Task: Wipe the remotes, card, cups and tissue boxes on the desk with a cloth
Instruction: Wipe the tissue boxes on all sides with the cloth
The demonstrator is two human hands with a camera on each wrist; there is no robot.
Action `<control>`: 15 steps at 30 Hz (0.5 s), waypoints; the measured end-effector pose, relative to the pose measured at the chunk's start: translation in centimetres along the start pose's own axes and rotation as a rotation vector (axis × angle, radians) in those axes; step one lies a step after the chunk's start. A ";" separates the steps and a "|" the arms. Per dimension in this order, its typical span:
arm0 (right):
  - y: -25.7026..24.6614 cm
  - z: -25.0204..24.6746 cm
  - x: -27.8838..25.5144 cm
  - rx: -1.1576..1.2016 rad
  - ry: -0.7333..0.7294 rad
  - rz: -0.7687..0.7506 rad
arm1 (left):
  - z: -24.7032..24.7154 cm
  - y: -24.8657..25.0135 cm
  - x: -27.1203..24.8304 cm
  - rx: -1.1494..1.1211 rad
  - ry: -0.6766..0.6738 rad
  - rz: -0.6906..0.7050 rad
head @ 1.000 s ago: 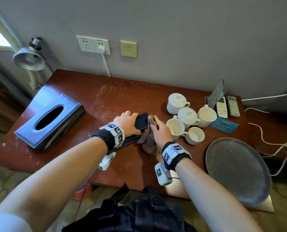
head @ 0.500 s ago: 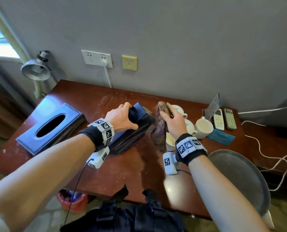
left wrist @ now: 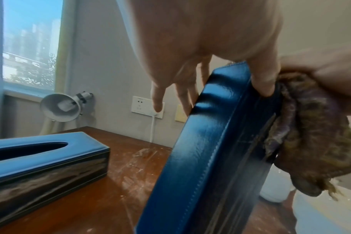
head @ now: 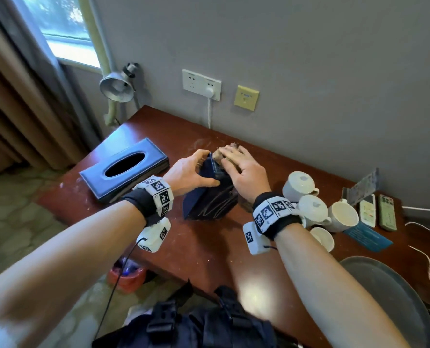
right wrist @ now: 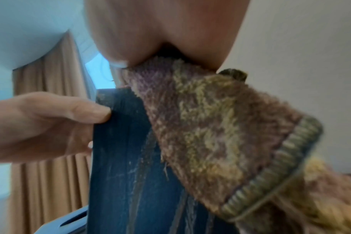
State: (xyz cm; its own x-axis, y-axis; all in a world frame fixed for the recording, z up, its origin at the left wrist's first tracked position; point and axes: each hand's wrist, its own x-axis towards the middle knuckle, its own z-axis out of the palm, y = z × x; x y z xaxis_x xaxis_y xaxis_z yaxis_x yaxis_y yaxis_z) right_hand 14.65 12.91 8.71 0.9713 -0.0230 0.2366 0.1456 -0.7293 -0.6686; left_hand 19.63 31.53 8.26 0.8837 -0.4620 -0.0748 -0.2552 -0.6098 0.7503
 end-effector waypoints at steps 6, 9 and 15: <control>-3.5 5.0 -0.5 -0.260 -0.062 -0.220 | -2.2 -3.9 -3.7 -0.082 0.046 -0.077; -4.6 6.2 -0.9 -0.316 0.043 -0.268 | -2.5 -4.9 -4.4 -0.125 0.047 -0.092; -1.3 3.0 -0.8 -0.258 0.147 -0.055 | -2.6 -5.3 -3.9 -0.086 0.020 -0.060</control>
State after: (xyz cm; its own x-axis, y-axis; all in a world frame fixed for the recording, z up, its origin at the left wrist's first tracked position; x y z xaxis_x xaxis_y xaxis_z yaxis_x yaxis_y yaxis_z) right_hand 14.25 15.98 7.27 0.9229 -0.0635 0.3797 0.1264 -0.8816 -0.4547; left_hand 18.54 38.25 6.23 0.9042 -0.4129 -0.1088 -0.1680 -0.5781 0.7985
